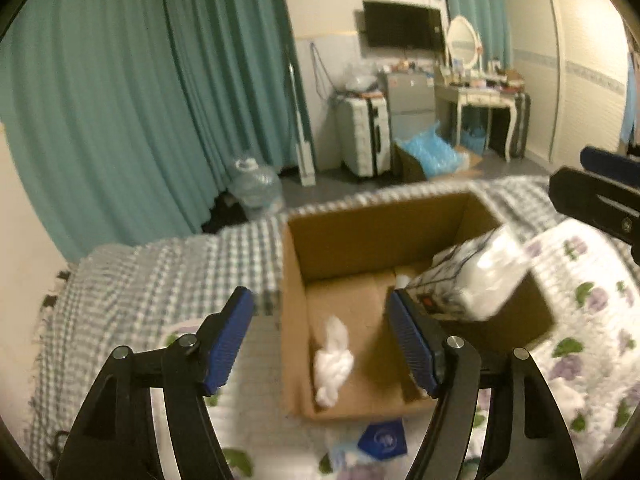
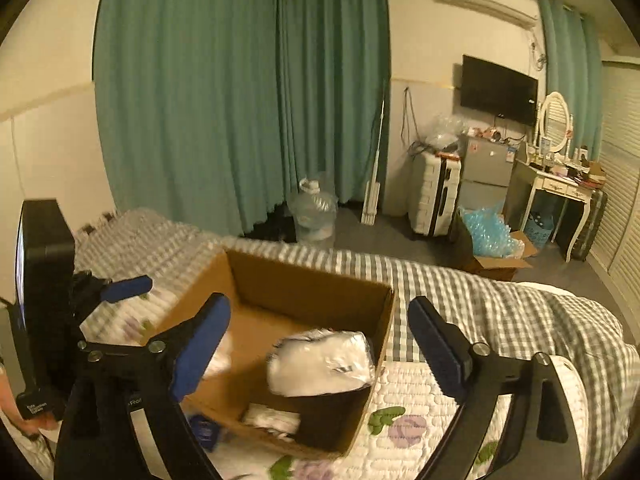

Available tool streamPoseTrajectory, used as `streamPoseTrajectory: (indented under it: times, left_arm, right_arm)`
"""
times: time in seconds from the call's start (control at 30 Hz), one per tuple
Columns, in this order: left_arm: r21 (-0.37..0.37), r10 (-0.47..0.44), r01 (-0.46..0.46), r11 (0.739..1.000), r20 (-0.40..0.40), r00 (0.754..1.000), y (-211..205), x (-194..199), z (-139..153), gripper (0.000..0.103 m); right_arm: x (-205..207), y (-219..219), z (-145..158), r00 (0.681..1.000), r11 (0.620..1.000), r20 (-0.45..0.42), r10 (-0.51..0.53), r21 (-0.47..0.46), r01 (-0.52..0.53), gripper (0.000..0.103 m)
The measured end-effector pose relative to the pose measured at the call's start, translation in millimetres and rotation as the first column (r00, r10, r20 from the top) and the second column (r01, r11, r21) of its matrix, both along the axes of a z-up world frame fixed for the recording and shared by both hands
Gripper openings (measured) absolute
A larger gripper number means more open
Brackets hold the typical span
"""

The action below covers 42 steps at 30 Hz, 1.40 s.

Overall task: Organize soft objects
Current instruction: 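Drop the tissue pack and white cloth into the box with both grippers, then move both grippers to the white socks and cream lace cloth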

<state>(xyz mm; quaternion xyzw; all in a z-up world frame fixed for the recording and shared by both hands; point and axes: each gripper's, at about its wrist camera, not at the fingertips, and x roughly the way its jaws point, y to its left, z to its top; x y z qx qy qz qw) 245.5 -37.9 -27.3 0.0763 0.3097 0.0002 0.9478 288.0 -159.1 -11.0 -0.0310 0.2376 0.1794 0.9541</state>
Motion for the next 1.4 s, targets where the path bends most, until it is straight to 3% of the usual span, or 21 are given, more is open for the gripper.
streamPoseTrajectory:
  times: [0.07, 0.17, 0.3, 0.4, 0.53, 0.63, 0.77, 0.93, 1.1, 1.27, 1.4]
  left_arm:
    - [-0.004, -0.006, 0.006, 1.000, 0.042, 0.999, 4.7, -23.5, 23.8, 0.072]
    - [-0.019, -0.027, 0.029, 0.999, 0.121, 0.992, 15.6, -66.7, 62.9, 0.087]
    - [-0.060, -0.048, 0.061, 0.996, 0.197, 0.979, 35.7, -118.0, 111.5, 0.088]
    - [-0.070, -0.050, 0.069, 0.995, 0.249, 0.967, 50.5, -155.9, 135.3, 0.088]
    - [-0.074, -0.060, 0.085, 0.994, 0.289, 0.956, 61.4, -189.7, 139.8, 0.088]
    - [-0.076, -0.072, 0.097, 0.992, 0.277, 0.958, 67.8, -203.4, 126.2, 0.088]
    - [-0.076, -0.023, 0.043, 0.996, 0.250, 0.968, 73.8, -205.4, 95.0, 0.088]
    - [-0.134, 0.025, -0.005, 0.991, 0.147, 0.989, 84.9, -180.5, 39.4, 0.088]
    - [-0.124, 0.047, -0.042, 0.991, 0.036, 0.998, 87.9, -151.1, -22.8, 0.088]
    - [-0.126, 0.035, -0.045, 0.991, -0.081, 0.996, 88.4, -132.0, -85.6, 0.088]
    - [-0.107, 0.026, -0.047, 0.993, -0.191, 0.981, 85.9, -122.6, -130.2, 0.088]
  right_arm:
    - [-22.7, 3.1, 21.1, 1.000, 1.000, 0.024, -0.005, -0.003, 0.005, 0.093]
    - [-67.8, 10.2, 55.5, 0.996, 0.999, 0.083, -0.021, -0.045, 0.025, 0.096]
    - [-117.9, 17.2, 86.4, 0.992, 0.995, 0.117, -0.045, -0.084, 0.055, 0.098]
    - [-159.1, 19.9, 107.1, 0.991, 0.995, 0.131, -0.034, -0.087, 0.046, 0.098]
    - [-197.7, 32.0, 123.6, 0.986, 0.992, 0.165, -0.005, -0.121, 0.026, 0.098]
    - [-219.4, 39.9, 119.9, 0.987, 0.993, 0.156, 0.039, -0.120, -0.020, 0.098]
    - [-225.4, 58.1, 92.3, 0.989, 0.988, 0.133, 0.066, -0.149, -0.045, 0.098]
    - [-186.1, 69.2, 30.6, 0.998, 0.988, 0.017, 0.056, -0.148, -0.053, 0.098]
    - [-142.3, 73.4, -44.6, 0.990, 0.972, -0.136, 0.038, -0.223, -0.068, 0.098]
    - [-116.5, 76.6, -115.9, 0.956, 0.952, -0.291, 0.027, -0.285, -0.114, 0.093]
    - [-107.9, 85.6, -150.1, 0.935, 0.930, -0.353, 0.031, -0.333, -0.157, 0.088]
